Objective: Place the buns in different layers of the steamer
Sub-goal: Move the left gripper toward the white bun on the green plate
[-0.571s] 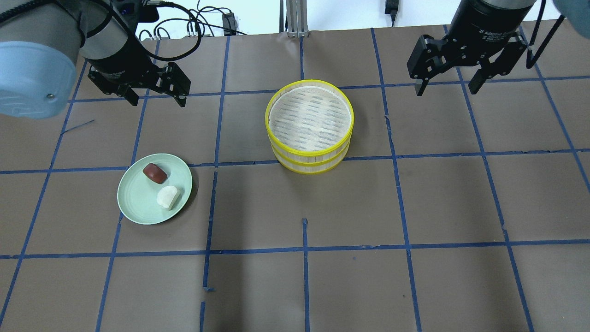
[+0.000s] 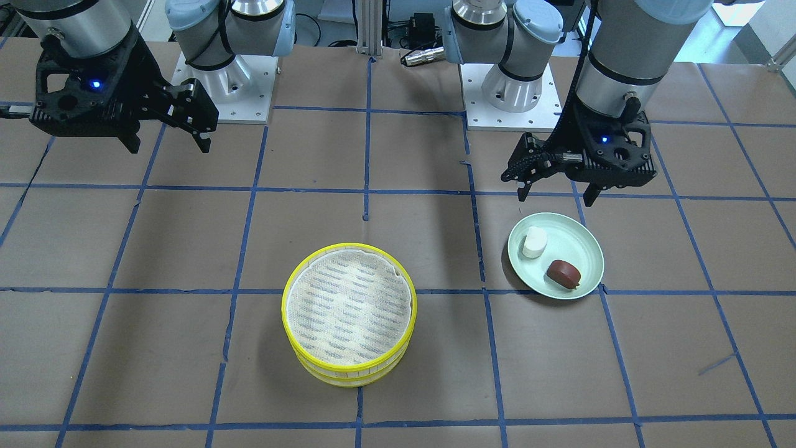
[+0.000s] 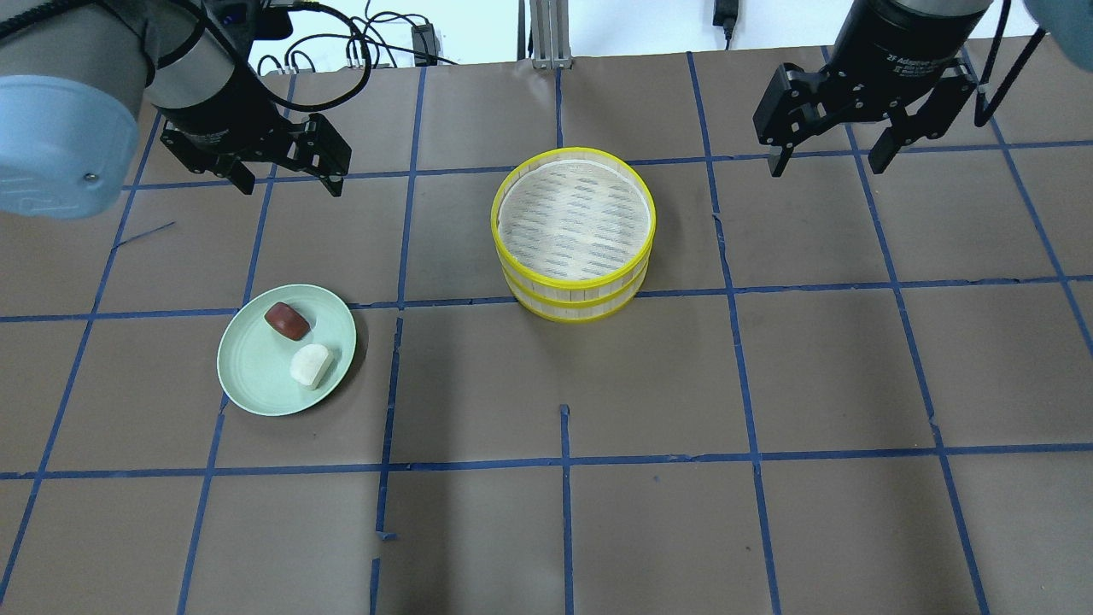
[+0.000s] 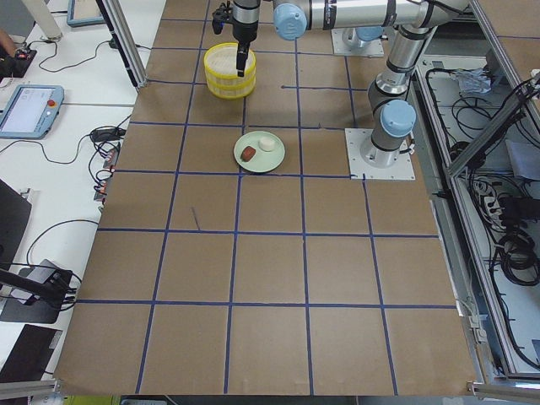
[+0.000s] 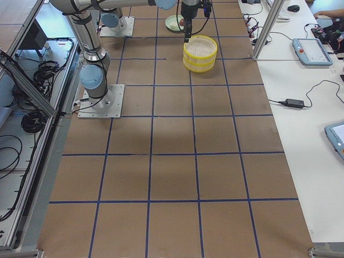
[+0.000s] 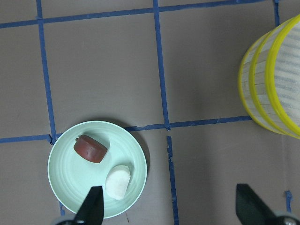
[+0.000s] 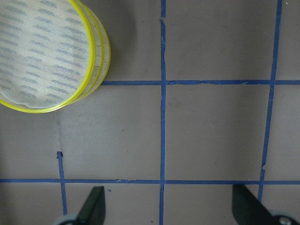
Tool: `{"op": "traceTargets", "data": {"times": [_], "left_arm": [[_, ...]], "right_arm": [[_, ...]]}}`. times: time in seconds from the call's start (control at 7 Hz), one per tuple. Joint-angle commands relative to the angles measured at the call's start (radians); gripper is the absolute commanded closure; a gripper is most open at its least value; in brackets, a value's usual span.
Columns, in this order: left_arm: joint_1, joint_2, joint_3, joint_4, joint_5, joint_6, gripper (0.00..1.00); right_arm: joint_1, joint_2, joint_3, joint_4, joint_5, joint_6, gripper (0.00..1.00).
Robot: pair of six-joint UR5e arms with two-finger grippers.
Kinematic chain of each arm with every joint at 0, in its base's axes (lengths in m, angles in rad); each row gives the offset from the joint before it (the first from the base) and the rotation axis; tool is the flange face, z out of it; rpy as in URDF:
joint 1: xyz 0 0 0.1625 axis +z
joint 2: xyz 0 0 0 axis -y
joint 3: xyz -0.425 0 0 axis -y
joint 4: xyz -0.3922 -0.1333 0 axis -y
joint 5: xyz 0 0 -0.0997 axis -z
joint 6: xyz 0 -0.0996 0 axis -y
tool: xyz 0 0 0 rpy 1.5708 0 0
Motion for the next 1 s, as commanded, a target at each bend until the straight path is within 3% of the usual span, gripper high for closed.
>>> {"op": "traceTargets", "data": {"times": [0.0,0.43,0.86], "left_arm": [[0.038,-0.001,-0.078,0.02,0.004,0.06,0.0],[0.132,-0.028,-0.2,0.099,0.008,0.082,0.0],[0.134,-0.114,-0.27,0.164,0.008,0.077,0.03]], "right_arm": [[0.0,0.0,0.0,0.001,0.0,0.0,0.05],[0.0,0.0,0.0,0.001,0.0,0.0,0.05],[0.0,0.0,0.002,0.001,0.0,0.0,0.05]]}}
